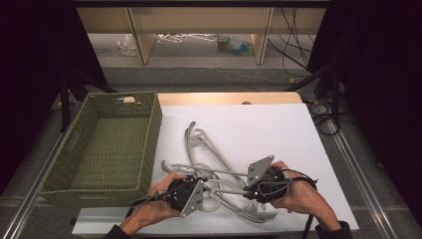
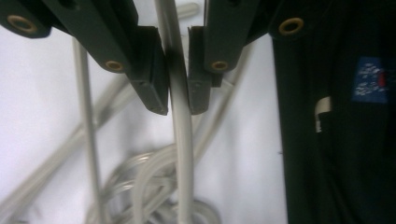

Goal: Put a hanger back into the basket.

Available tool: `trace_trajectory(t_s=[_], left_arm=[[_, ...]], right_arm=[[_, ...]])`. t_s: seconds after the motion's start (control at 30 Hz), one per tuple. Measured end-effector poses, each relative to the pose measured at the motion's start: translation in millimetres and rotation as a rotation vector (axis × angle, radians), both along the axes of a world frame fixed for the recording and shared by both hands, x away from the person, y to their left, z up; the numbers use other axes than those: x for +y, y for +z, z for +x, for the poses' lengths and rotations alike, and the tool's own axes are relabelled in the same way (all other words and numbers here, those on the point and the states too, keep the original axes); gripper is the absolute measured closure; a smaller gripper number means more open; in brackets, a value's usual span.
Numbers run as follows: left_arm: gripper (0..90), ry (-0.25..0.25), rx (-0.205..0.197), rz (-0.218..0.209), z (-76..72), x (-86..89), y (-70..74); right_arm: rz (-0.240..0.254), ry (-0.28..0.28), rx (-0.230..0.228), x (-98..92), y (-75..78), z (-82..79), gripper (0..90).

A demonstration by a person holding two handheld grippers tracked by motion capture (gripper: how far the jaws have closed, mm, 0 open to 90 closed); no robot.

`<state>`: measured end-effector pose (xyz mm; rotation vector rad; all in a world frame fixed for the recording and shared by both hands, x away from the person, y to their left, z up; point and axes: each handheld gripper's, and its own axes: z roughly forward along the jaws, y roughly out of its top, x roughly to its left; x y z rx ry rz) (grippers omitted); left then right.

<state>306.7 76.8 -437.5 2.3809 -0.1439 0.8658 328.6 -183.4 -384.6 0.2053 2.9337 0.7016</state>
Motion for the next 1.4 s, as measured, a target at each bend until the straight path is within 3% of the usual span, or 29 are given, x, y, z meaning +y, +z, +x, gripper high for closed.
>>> trace_trajectory(t_s=[0.03, 0.07, 0.1, 0.17, 0.2, 0.23, 0.27, 0.3, 0.33, 0.4, 0.47, 0.53, 0.57, 0.67, 0.77, 0.8, 0.83, 0.93, 1.0, 1.13, 1.3, 1.4], left_arm=[[74.3, -0.006, 0.016, -0.014, -0.4, -1.3, -0.8], [75.3, -0.004, -0.011, 0.009, 0.4, -1.5, 2.1], [76.6, -0.011, -0.018, 0.005, 0.8, -2.1, 3.3], [78.6, -0.020, -0.004, -0.003, 1.4, -2.6, 7.5], [78.9, -0.003, 0.001, -0.035, 2.5, -2.0, 9.9], [78.9, 0.012, 0.020, -0.026, 4.5, -0.8, 13.7], [79.0, 0.031, 0.037, -0.068, 4.5, -0.8, 14.0], [78.9, 0.031, 0.037, -0.068, 4.5, -0.8, 14.0], [78.9, 0.050, 0.061, -0.073, 5.6, 0.6, 16.2], [78.9, 0.107, 0.108, -0.127, 9.2, 3.8, 20.9], [78.9, 0.167, 0.188, -0.191, 13.7, 8.9, 27.2], [78.9, 0.225, 0.244, -0.238, 16.1, 14.3, 31.9], [78.9, 0.246, 0.265, -0.261, 18.0, 17.5, 34.7], [78.9, 0.298, 0.333, -0.337, 22.2, 27.4, 41.5], [78.9, 0.313, 0.358, -0.375, 23.2, 32.4, 43.5], [78.9, 0.335, 0.432, -0.437, 26.0, 39.7, 48.1], [78.9, 0.347, 0.453, -0.459, 27.0, 43.5, 50.4], [78.9, 0.381, 0.489, -0.502, 27.0, 53.9, 55.5], [78.9, 0.390, 0.517, -0.560, 26.2, 58.0, 59.1], [78.9, 0.389, 0.535, -0.622, 18.8, 72.2, 77.4], [78.9, 0.370, 0.566, -0.652, 3.4, 88.9, 92.4], [78.9, 0.377, 0.559, -0.660, -4.2, 100.8, 100.3]], right_arm=[[0.001, -0.009, -0.004, -1.7, 1.6, 0.4, 76.5], [0.030, -0.041, -0.022, -2.6, 1.6, -0.2, 73.4], [0.054, -0.078, -0.050, -5.0, 3.7, 2.3, 69.2], [0.085, -0.127, -0.080, -7.5, 8.1, 5.3, 59.0], [0.116, -0.176, -0.107, -8.7, 11.2, 5.9, 53.3], [0.135, -0.210, -0.134, -9.8, 13.9, 6.4, 48.0], [0.156, -0.246, -0.145, -10.5, 17.4, 5.6, 44.3], [0.156, -0.246, -0.145, -10.5, 17.4, 5.6, 44.3], [0.219, -0.298, -0.217, -12.9, 27.8, 7.0, 39.6], [0.266, -0.326, -0.227, -14.3, 35.9, 5.1, 38.6], [0.309, -0.351, -0.242, -16.2, 43.7, 0.6, 36.8], [0.328, -0.360, -0.243, -17.1, 46.4, -1.4, 35.4], [0.342, -0.368, -0.265, -17.1, 46.1, -2.2, 34.6], [0.353, -0.358, -0.218, -15.4, 40.0, -6.8, 33.7], [0.345, -0.347, -0.188, -12.7, 29.2, -10.1, 33.7], [0.329, -0.338, -0.160, -11.3, 17.2, -11.7, 33.5], [0.315, -0.331, -0.143, -11.3, 11.1, -12.7, 33.5], [0.288, -0.321, -0.116, -12.1, -2.6, -15.0, 33.6], [0.272, -0.319, -0.108, -12.6, -9.0, -15.7, 33.6], [0.277, -0.326, -0.098, -13.8, -13.8, -16.9, 33.6], [0.286, -0.315, -0.088, -14.4, -15.8, -18.8, 33.8], [0.287, -0.318, -0.089, -12.2, -19.1, -20.1, 33.8]])
